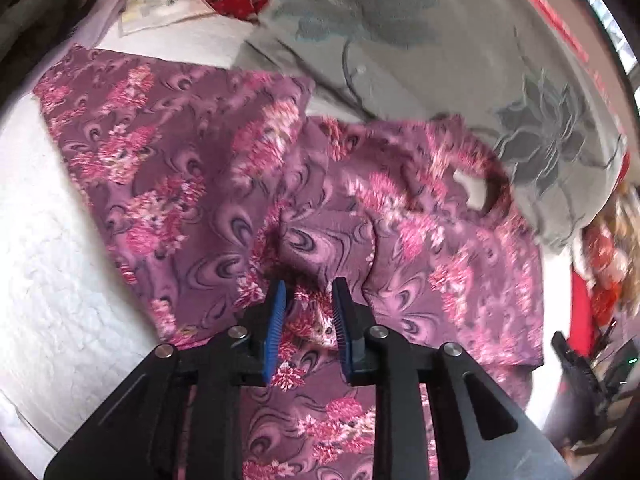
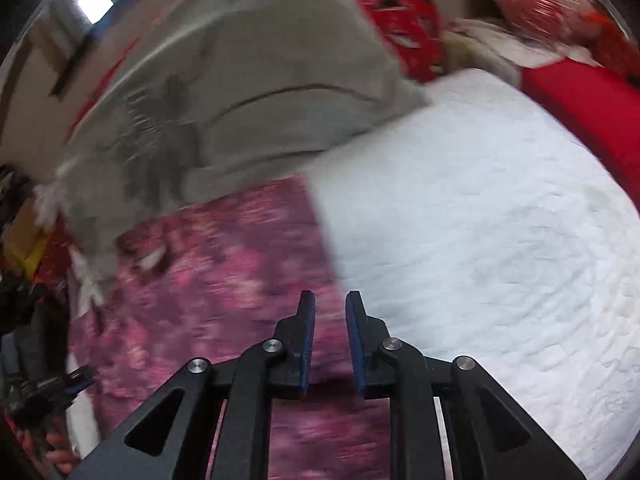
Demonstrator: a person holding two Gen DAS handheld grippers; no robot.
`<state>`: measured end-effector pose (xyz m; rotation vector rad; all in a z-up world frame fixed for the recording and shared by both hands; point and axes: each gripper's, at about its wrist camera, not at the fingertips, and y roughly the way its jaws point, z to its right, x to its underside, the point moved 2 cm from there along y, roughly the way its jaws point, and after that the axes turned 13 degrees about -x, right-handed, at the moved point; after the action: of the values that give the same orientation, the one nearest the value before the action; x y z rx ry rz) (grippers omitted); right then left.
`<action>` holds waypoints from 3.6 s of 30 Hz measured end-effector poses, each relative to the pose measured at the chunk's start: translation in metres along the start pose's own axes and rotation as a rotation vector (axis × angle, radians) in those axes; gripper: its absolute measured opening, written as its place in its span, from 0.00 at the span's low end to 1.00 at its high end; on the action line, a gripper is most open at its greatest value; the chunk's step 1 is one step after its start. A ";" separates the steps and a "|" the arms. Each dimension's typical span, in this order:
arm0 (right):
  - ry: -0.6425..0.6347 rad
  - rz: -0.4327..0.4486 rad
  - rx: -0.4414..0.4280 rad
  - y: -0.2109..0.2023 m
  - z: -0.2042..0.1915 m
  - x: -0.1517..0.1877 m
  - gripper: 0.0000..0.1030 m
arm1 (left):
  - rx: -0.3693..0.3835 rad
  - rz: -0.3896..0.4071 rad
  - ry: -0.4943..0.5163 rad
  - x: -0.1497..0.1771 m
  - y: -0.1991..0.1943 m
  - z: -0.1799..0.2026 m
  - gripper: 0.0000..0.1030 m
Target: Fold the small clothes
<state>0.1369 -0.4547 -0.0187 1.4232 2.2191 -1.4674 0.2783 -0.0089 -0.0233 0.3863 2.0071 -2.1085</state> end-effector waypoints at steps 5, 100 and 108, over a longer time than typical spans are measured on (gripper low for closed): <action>-0.158 -0.132 -0.089 0.039 -0.084 0.025 0.21 | 0.037 -0.026 0.000 -0.007 0.004 -0.009 0.20; -0.739 -0.091 -0.140 0.078 -0.213 0.098 0.76 | 0.314 -0.148 -0.300 0.043 0.014 -0.106 0.21; -0.977 -0.254 -0.095 0.133 -0.258 0.134 0.74 | 0.430 -0.190 -0.340 0.047 0.021 -0.127 0.21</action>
<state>0.2579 -0.1597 -0.0447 0.2379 1.7842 -1.5951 0.2468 0.1181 -0.0636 -0.1068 1.4488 -2.5169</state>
